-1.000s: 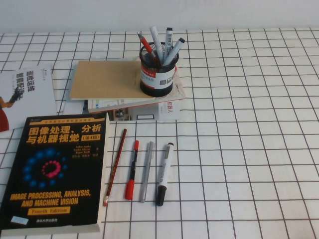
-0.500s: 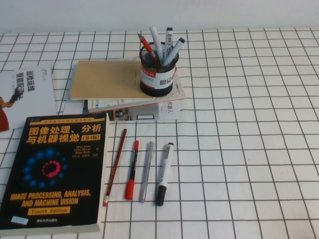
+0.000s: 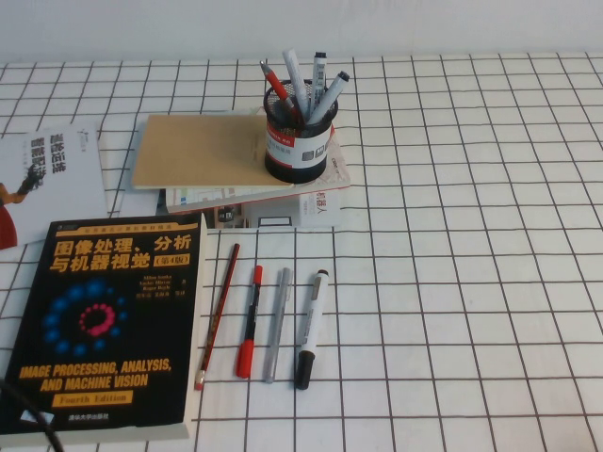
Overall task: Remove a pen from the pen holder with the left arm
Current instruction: 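Take a marker out of the pen holder and lay it on the table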
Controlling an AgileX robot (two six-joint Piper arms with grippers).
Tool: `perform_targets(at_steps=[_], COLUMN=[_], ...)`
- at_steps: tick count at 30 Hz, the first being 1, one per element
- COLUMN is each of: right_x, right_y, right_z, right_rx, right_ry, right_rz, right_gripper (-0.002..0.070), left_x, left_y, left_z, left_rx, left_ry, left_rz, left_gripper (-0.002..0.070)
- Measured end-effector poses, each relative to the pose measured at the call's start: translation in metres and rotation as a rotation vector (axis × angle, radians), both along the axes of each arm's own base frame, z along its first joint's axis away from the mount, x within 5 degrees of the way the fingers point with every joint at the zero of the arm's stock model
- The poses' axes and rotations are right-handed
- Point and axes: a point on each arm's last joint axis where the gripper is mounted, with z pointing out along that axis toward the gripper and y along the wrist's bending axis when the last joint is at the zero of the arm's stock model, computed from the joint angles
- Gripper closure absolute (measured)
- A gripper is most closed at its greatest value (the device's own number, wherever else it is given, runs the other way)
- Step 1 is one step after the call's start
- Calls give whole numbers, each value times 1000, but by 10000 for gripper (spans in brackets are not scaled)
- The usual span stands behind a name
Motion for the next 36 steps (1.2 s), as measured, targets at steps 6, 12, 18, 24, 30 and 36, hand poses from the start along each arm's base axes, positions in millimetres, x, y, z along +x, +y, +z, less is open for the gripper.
perform_targets(at_steps=[6, 12, 18, 24, 30, 36], right_x=[0, 0, 0, 0, 0, 0], right_y=[0, 0, 0, 0, 0, 0], right_z=[0, 0, 0, 0, 0, 0], right_rx=[0, 0, 0, 0, 0, 0], right_ry=[0, 0, 0, 0, 0, 0], right_rz=[0, 0, 0, 0, 0, 0], right_gripper=[692, 692, 692, 692, 692, 692], left_x=[46, 75, 96, 133, 176, 221], left_y=[-5, -25, -55, -80, -103, -129], left_z=[10, 5, 7, 1, -11, -21], left_rx=[81, 194, 212, 245, 134, 117], left_ry=[148, 186, 32, -28, -9, -35], left_rz=[-26, -115, -177, -232, -269, -322], left_gripper=[677, 677, 677, 620, 409, 345])
